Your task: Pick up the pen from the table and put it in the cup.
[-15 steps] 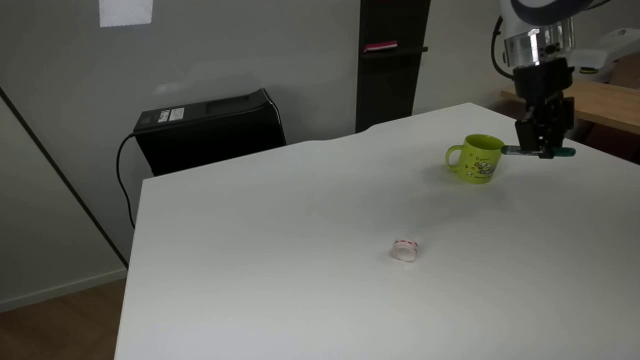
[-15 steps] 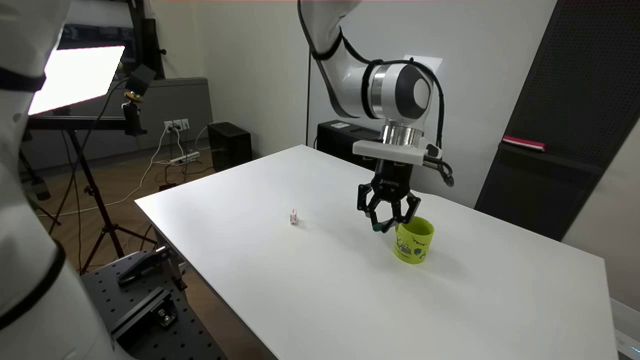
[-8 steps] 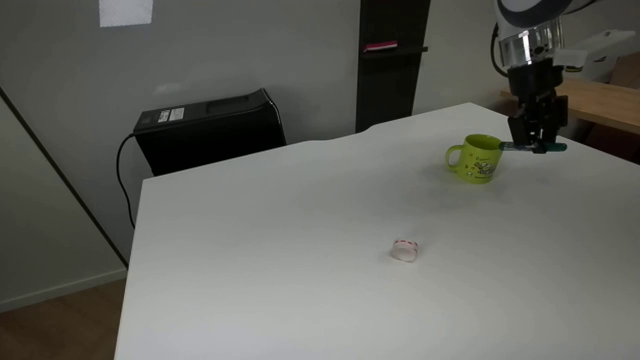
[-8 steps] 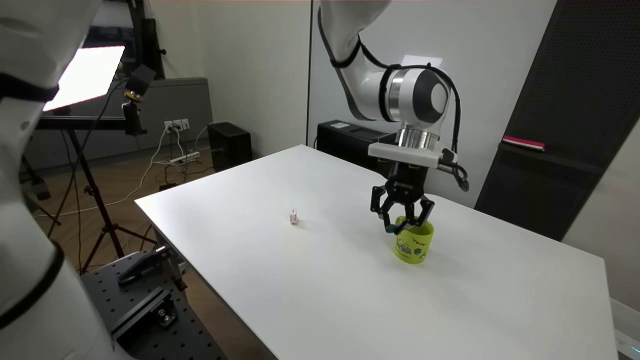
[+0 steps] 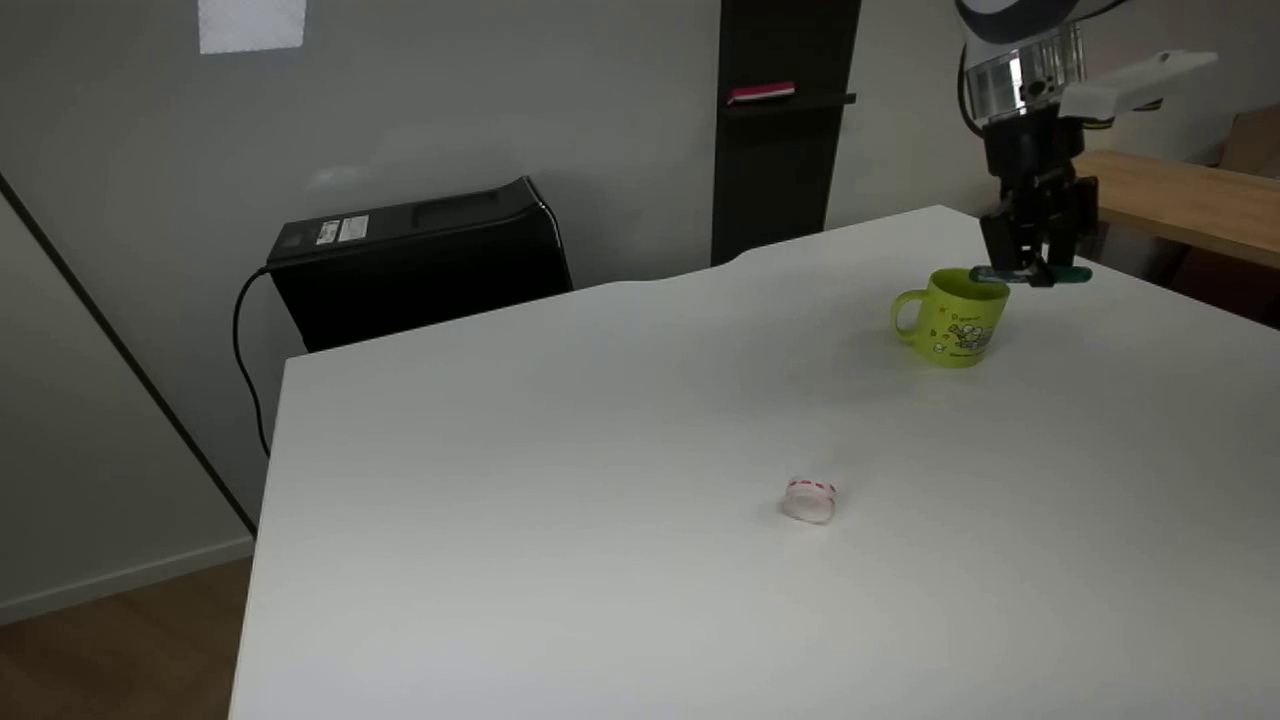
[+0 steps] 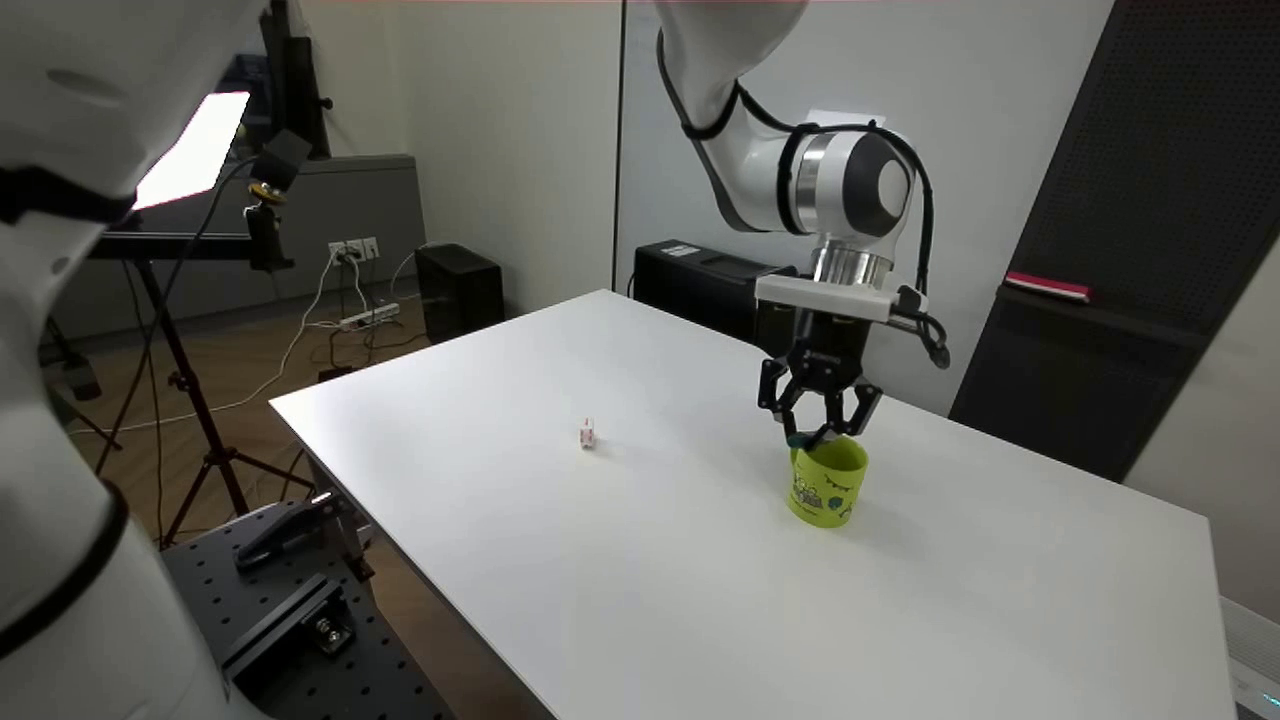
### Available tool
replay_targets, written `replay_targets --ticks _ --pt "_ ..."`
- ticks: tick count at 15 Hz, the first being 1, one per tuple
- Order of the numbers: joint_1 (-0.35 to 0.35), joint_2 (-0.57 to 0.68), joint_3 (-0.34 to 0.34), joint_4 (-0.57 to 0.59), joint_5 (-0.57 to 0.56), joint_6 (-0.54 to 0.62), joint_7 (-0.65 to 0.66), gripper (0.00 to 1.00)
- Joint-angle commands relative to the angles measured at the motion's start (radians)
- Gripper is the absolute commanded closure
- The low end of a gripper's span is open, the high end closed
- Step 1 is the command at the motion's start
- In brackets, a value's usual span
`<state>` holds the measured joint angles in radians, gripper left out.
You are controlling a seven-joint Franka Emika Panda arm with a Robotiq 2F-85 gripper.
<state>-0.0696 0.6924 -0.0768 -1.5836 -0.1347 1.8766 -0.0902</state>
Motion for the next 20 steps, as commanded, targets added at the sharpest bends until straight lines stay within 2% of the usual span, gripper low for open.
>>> replay_targets --ticks 1,11,16,20 --pt "-0.009 0.076 -0.005 0.112 0.012 -0.058 0.042 0.94" --pt "-0.047 0.202 -0.016 0.257 0.045 -0.14 0.076 0.94" --pt "-0.045 0.214 -0.006 0.29 0.063 -0.163 0.079 0.94" --pt "-0.047 0.212 0.02 0.343 0.12 -0.244 0.072 0.94"
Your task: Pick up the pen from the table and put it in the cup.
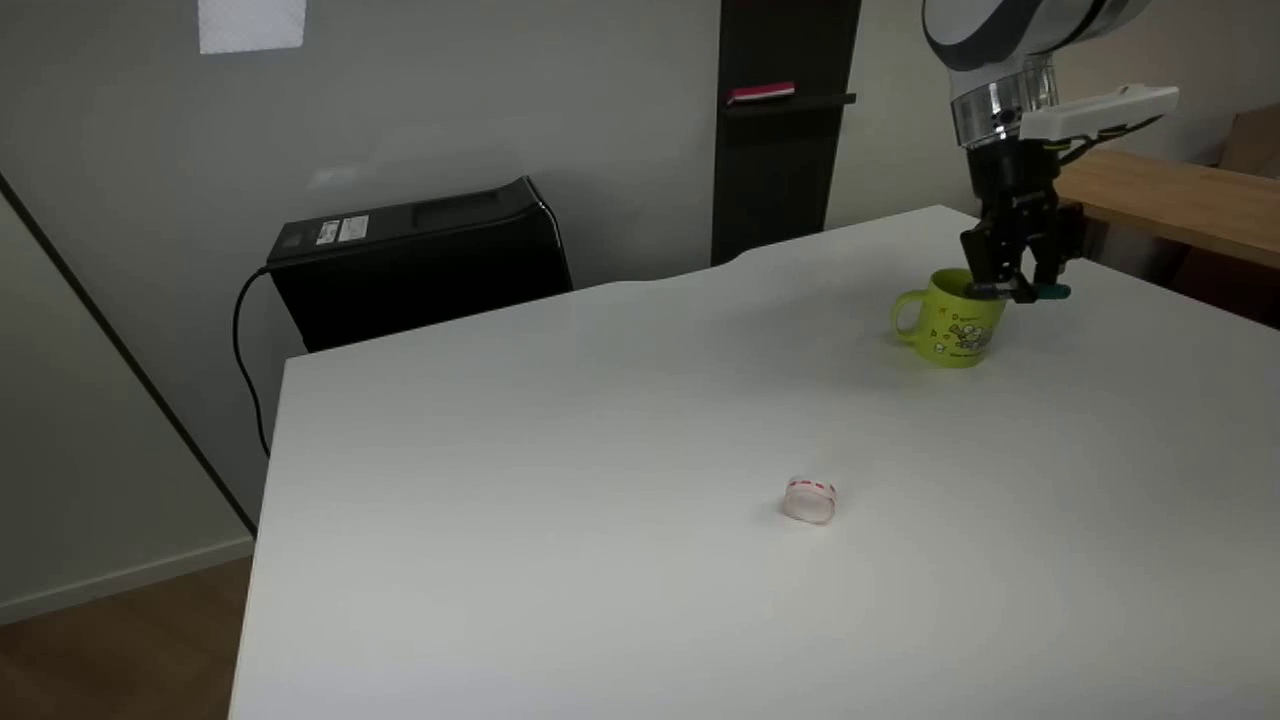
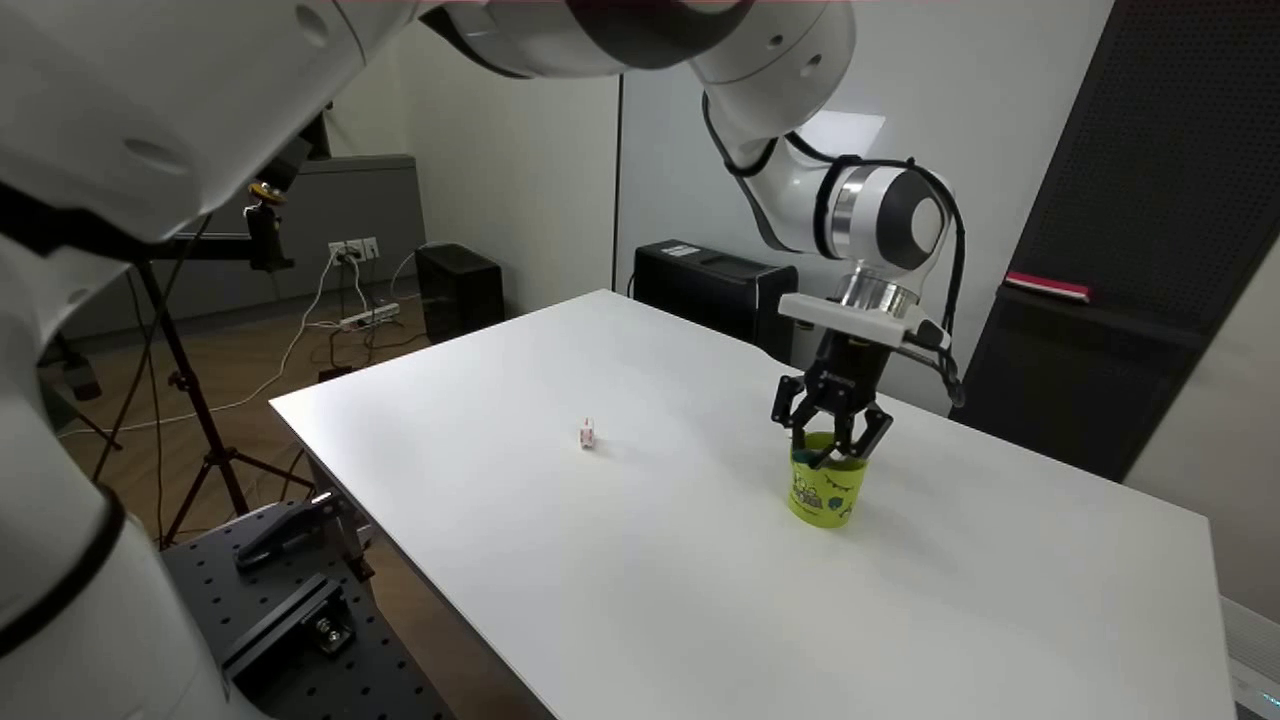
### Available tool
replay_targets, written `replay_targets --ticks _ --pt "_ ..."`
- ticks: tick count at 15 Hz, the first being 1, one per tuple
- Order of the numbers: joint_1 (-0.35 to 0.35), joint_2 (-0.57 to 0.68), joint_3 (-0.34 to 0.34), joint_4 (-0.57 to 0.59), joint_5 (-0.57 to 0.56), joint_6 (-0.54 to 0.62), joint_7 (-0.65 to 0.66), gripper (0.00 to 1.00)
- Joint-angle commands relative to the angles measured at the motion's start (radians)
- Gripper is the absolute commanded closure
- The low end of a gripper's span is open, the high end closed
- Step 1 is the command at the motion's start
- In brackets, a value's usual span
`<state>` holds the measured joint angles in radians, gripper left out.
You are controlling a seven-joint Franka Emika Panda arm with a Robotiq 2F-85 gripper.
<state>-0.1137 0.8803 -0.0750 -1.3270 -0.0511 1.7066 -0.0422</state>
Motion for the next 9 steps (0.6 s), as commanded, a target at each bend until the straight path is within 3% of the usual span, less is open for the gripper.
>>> replay_targets --ticks 1,9 --pt "-0.002 0.024 0.022 0.1 0.048 -0.089 0.024 0.94" --pt "-0.053 0.096 0.026 0.254 0.139 -0.262 0.027 0.94"
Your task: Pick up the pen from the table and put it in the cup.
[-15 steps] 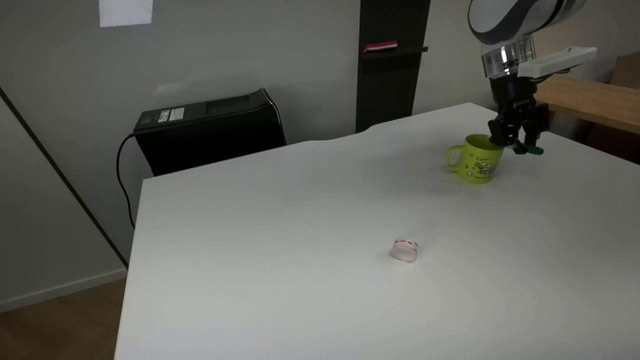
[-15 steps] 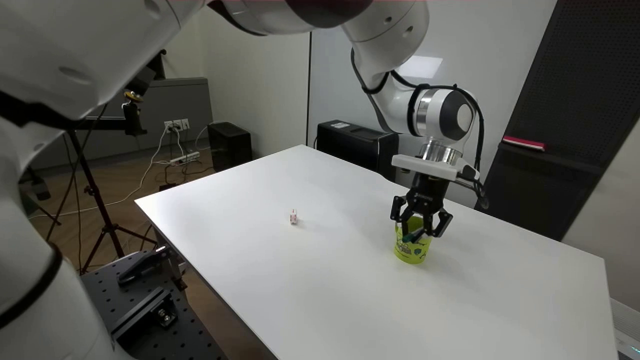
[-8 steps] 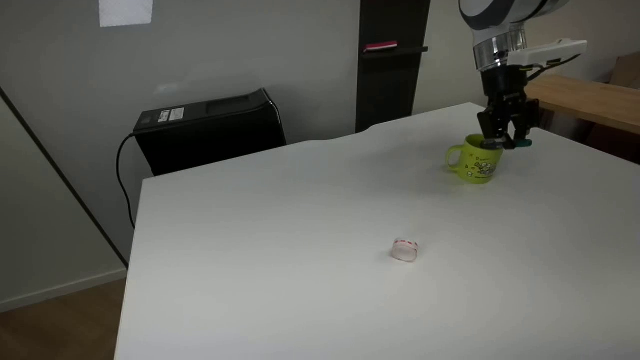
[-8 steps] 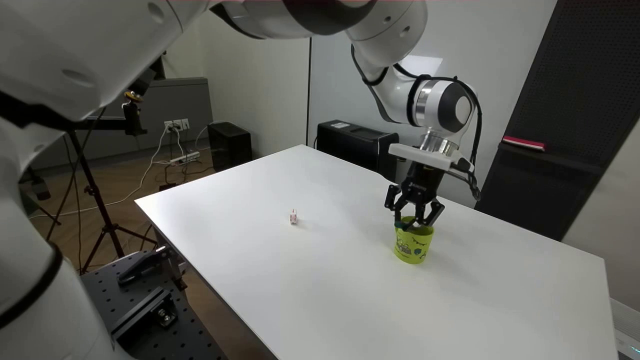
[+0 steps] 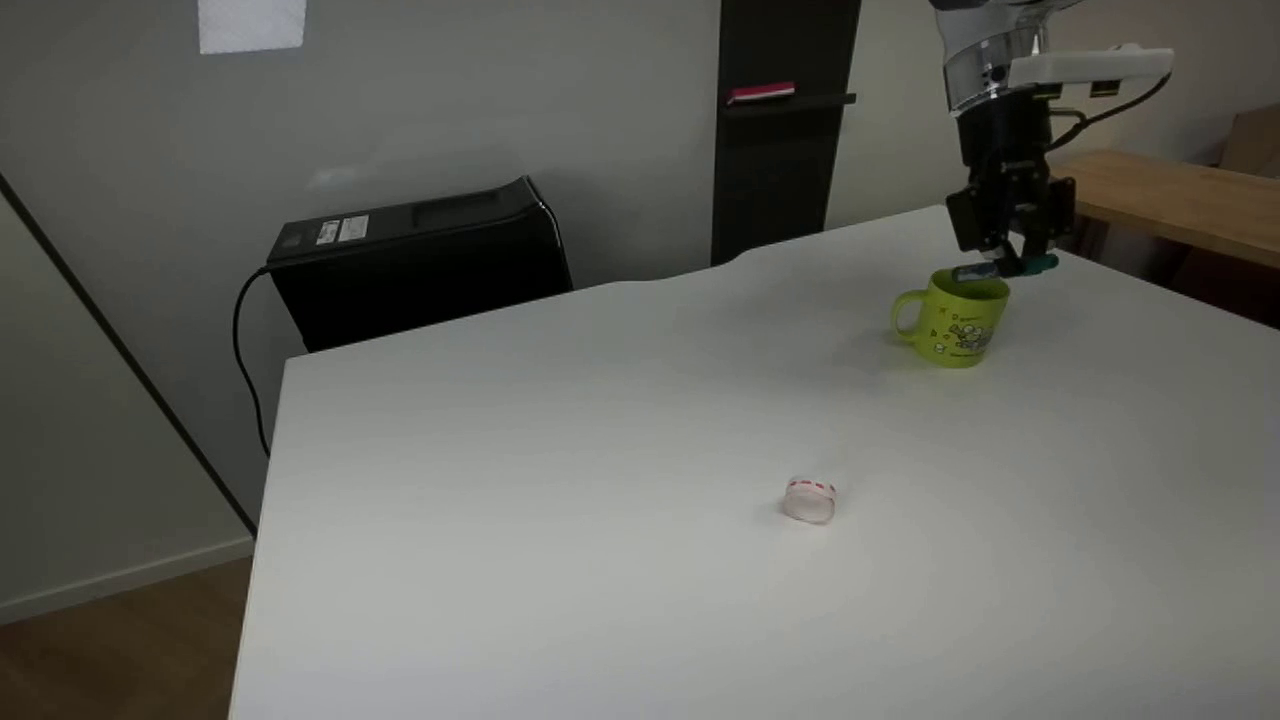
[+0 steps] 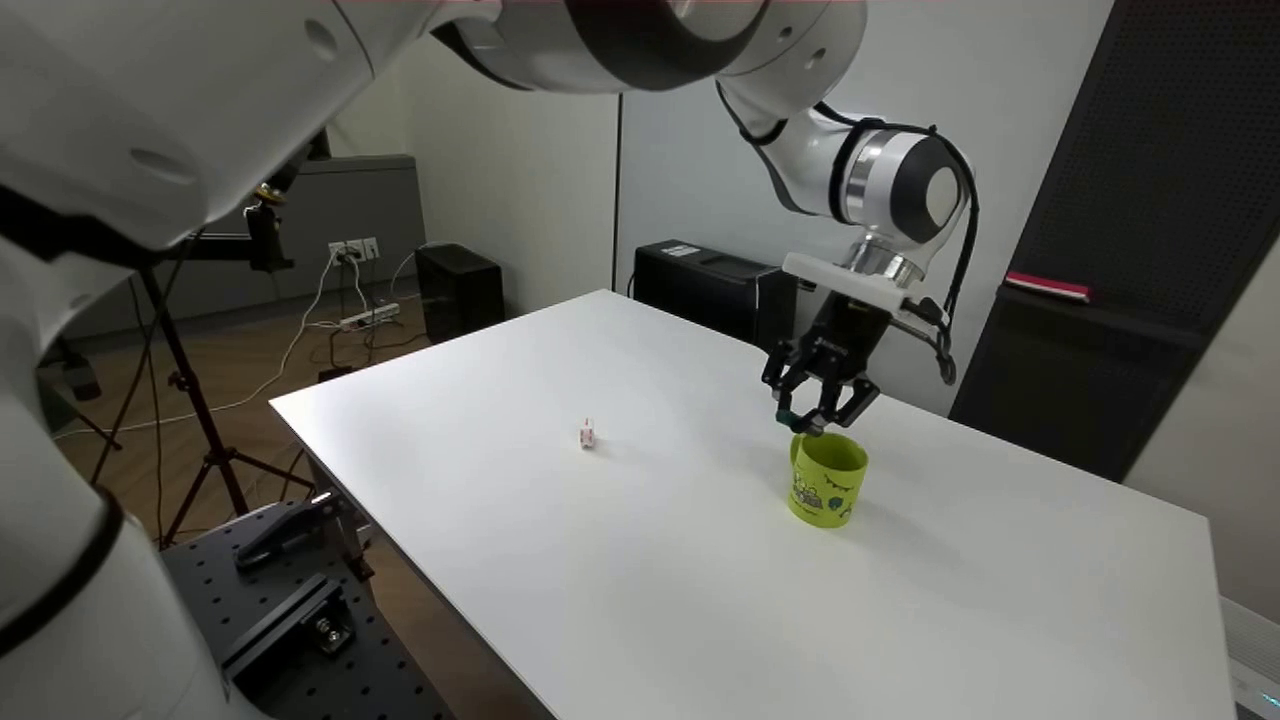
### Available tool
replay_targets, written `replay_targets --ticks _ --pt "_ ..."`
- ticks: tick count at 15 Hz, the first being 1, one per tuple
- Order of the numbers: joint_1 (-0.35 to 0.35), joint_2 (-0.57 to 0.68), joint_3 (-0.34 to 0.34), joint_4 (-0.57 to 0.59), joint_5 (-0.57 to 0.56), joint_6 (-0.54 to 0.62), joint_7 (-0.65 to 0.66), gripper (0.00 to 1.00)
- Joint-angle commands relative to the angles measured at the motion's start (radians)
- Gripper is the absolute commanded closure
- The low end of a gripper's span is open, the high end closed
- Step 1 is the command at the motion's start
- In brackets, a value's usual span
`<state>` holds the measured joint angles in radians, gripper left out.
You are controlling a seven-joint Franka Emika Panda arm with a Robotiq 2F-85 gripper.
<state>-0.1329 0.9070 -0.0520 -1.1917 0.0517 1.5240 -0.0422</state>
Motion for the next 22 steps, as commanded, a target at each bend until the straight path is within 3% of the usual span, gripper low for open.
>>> replay_targets --ticks 1,9,22 --pt "-0.044 0.08 0.001 0.133 0.044 -0.094 0.027 0.94" --pt "-0.098 0.16 0.0 0.222 0.069 -0.136 0.024 0.94" --pt "-0.093 0.21 0.019 0.283 0.088 -0.147 0.022 0.94"
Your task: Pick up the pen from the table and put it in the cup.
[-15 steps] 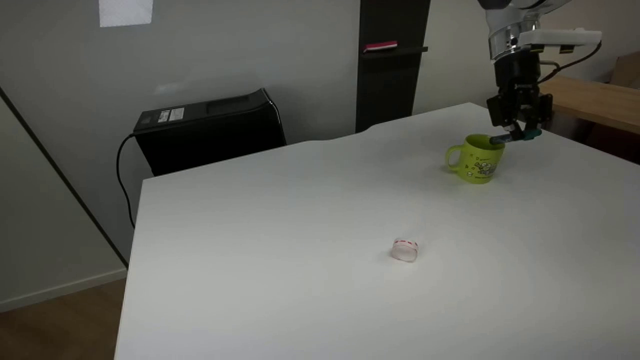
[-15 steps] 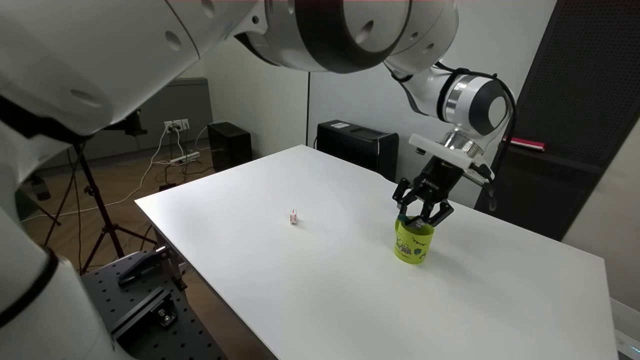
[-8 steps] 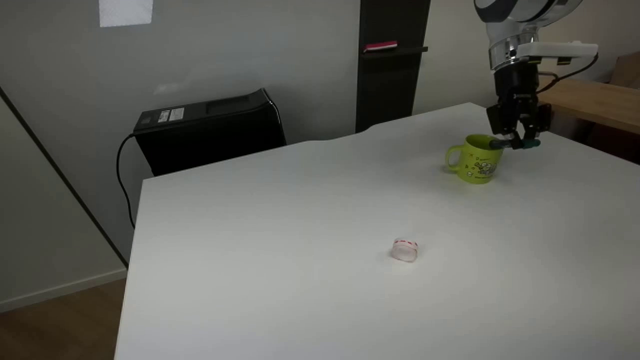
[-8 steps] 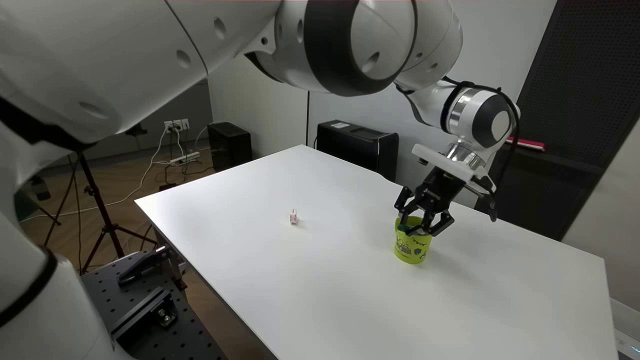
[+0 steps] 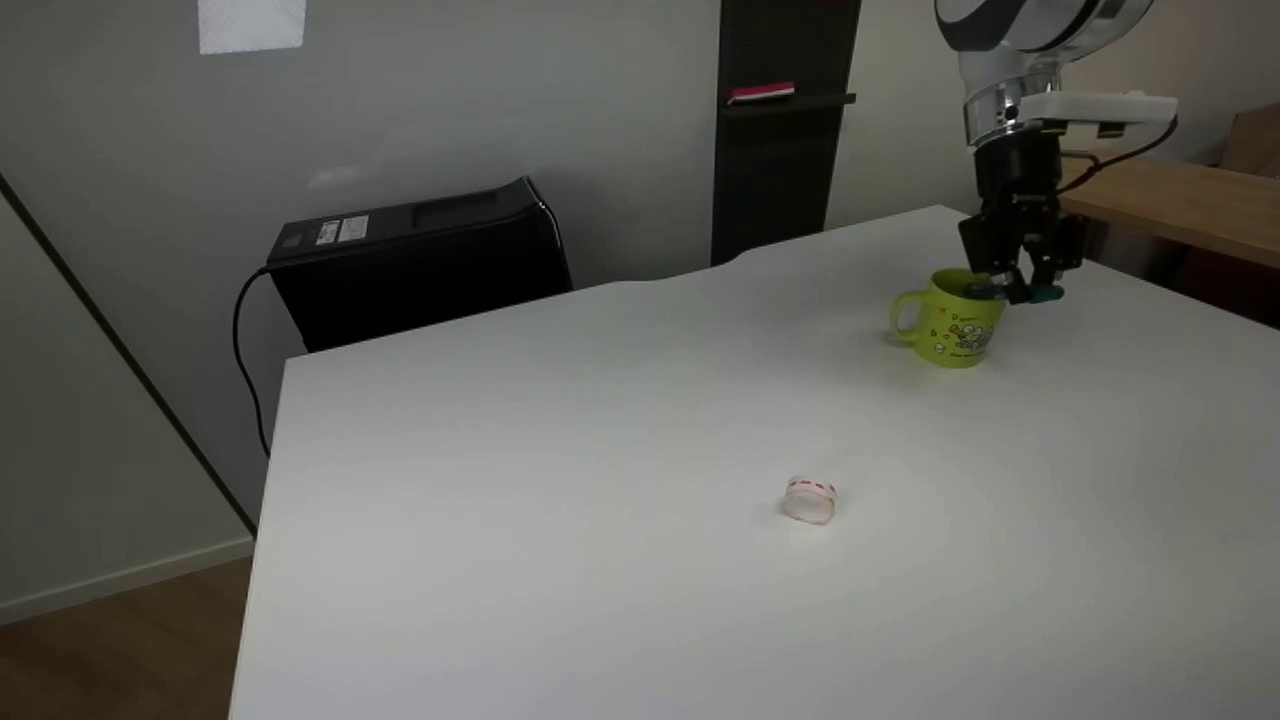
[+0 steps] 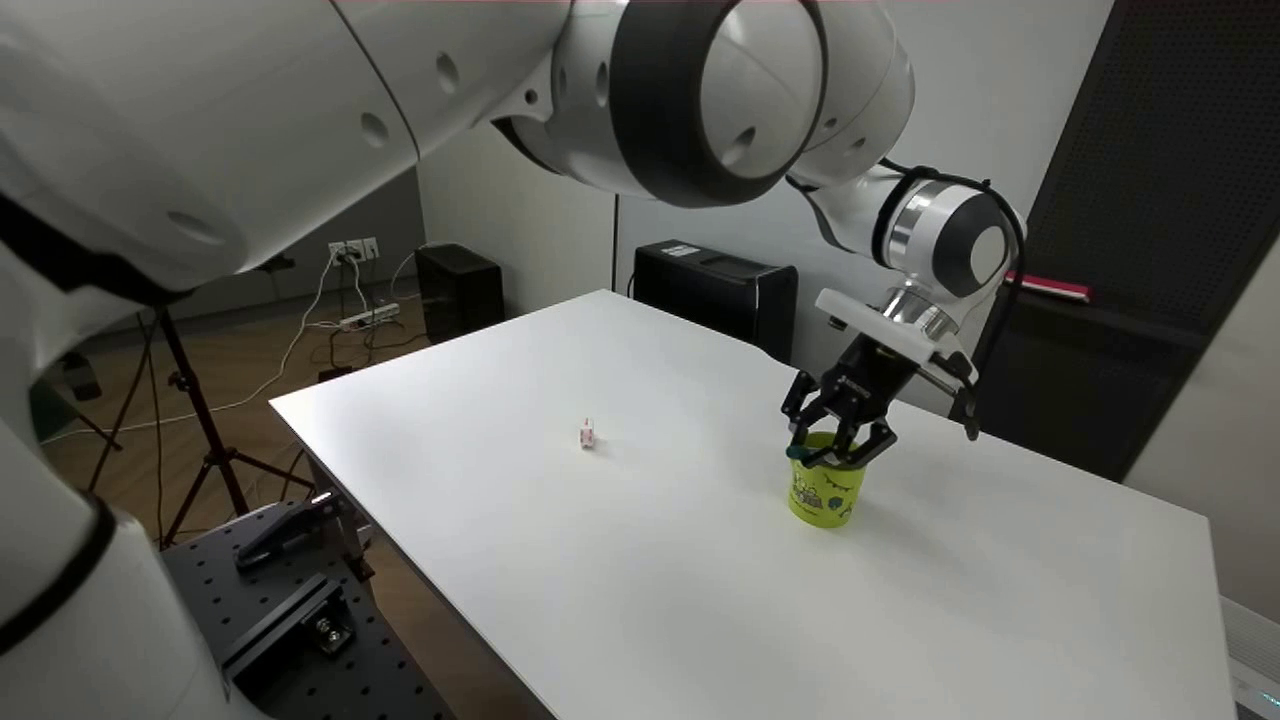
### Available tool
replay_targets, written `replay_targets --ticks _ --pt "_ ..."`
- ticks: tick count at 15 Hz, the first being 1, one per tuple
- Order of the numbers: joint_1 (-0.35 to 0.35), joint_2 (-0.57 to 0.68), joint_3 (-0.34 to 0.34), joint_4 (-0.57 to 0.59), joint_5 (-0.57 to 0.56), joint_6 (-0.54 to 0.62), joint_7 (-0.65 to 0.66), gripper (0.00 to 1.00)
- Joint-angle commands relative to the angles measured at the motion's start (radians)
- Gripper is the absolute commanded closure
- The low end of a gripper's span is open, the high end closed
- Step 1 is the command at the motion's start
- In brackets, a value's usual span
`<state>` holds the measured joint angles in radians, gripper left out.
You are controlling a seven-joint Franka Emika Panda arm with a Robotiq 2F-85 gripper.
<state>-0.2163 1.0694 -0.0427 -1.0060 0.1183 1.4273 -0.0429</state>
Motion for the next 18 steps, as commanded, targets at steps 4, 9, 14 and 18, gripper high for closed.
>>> replay_targets --ticks 4,9,14,18 --pt "-0.017 0.07 0.009 0.145 0.031 -0.069 0.022 0.94" --pt "-0.032 0.108 0.003 0.193 0.026 -0.077 0.021 0.94" --pt "-0.042 0.141 0.003 0.227 0.023 -0.082 0.023 0.94" --pt "-0.038 0.141 0.003 0.23 0.027 -0.077 0.025 0.94"
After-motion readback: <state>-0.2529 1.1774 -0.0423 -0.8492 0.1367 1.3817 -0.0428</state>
